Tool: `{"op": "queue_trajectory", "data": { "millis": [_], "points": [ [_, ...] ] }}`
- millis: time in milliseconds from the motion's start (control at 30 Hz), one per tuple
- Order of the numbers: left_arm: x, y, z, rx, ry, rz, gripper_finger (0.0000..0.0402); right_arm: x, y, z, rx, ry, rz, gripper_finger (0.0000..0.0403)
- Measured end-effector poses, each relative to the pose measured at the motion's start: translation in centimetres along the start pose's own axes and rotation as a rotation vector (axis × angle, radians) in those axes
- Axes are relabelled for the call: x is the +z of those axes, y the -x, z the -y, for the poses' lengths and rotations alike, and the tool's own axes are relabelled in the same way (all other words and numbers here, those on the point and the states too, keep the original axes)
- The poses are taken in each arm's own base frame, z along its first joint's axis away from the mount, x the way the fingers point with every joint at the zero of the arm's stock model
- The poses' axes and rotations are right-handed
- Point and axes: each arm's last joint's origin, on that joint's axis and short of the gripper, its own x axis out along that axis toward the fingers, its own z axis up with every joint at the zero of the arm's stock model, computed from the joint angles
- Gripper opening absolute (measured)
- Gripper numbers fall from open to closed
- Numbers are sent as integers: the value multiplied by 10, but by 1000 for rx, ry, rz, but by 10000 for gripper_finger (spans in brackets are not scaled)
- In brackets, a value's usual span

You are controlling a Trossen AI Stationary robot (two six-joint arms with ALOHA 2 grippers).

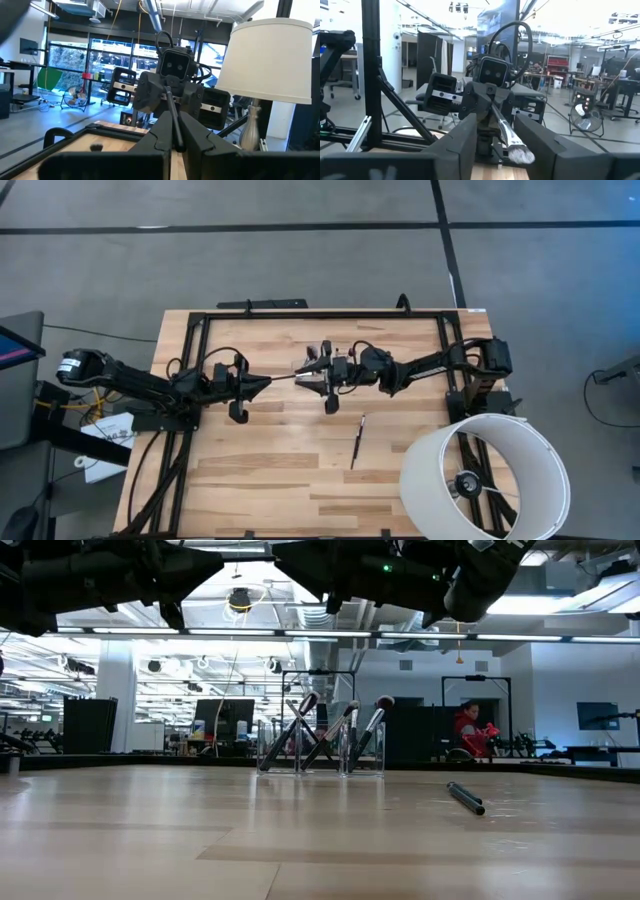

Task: Put items in baskets/containers
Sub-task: Put the eyeshadow brush into the transparent organizer

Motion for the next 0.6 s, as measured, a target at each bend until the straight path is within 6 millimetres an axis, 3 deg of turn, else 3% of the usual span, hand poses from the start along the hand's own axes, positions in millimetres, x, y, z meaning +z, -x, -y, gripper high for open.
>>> {"op": "queue_trajectory", "data": {
  "millis": [333, 600],
  "points": [
    [0, 0, 0, -4, 1, -1, 16, 0, 0, 0, -3, 0, 0, 15],
    [-4, 0, 0, 2, -1, -41, 46, -2, 0, 0, -3, -4, -15, 13]
  ]
}}
